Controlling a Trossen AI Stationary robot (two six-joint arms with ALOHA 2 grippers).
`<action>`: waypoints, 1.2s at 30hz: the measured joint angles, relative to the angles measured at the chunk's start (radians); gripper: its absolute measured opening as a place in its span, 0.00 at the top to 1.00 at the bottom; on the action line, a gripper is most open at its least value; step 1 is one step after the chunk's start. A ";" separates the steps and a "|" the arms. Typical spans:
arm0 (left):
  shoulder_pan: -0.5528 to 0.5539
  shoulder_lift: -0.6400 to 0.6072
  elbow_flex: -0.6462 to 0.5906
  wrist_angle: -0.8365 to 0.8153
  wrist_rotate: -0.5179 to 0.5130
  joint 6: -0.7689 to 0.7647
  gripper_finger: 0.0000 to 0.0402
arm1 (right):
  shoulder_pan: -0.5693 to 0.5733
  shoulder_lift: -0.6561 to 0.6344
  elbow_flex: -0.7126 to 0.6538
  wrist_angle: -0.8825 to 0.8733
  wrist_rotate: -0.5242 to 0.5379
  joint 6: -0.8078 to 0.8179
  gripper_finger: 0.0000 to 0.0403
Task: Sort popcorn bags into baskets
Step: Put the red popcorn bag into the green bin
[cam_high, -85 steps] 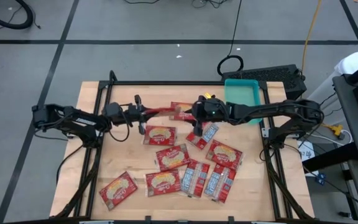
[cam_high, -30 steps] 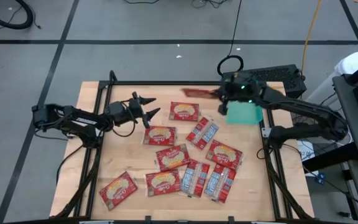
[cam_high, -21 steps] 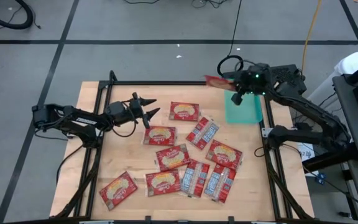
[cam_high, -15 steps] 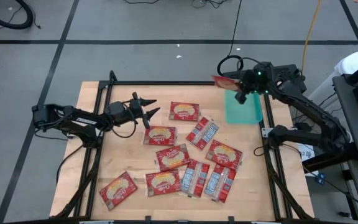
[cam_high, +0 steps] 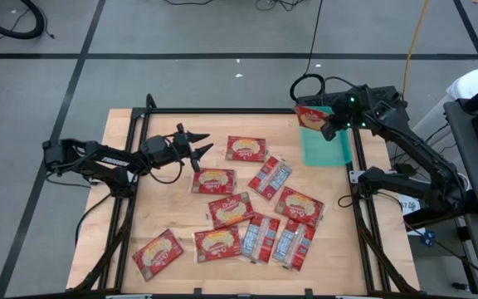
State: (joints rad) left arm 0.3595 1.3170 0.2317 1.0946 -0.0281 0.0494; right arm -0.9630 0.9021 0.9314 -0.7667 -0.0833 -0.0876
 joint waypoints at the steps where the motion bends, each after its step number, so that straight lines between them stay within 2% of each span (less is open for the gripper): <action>1: 0.000 0.000 0.000 -0.002 0.000 0.000 0.54 | 0.000 -0.013 0.003 -0.005 0.000 0.010 0.97; 6: 0.000 0.000 0.000 -0.002 0.000 -0.008 0.54 | 0.000 -0.041 0.082 -0.127 0.004 0.068 0.97; 11: 0.000 0.000 0.000 -0.001 0.000 -0.006 0.54 | 0.016 0.014 0.178 -0.328 0.006 0.079 0.97; 15: 0.000 0.000 0.000 0.007 0.000 -0.009 0.54 | 0.016 0.058 0.189 -0.434 -0.006 0.084 0.97; 17: 0.000 0.000 0.000 0.008 0.000 -0.006 0.54 | 0.016 0.074 0.174 -0.469 -0.050 0.107 0.97; 27: 0.000 0.000 0.000 0.080 0.010 -0.011 0.54 | 0.014 0.112 0.076 -0.404 -0.181 0.149 0.97; 36: 0.000 0.000 0.000 0.075 0.028 -0.011 0.54 | -0.001 0.120 0.005 -0.410 -0.182 0.181 0.97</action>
State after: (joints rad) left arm 0.3595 1.3170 0.2314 1.1698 -0.0002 0.0387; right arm -0.9639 1.0225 0.9365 -1.1770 -0.2657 0.0933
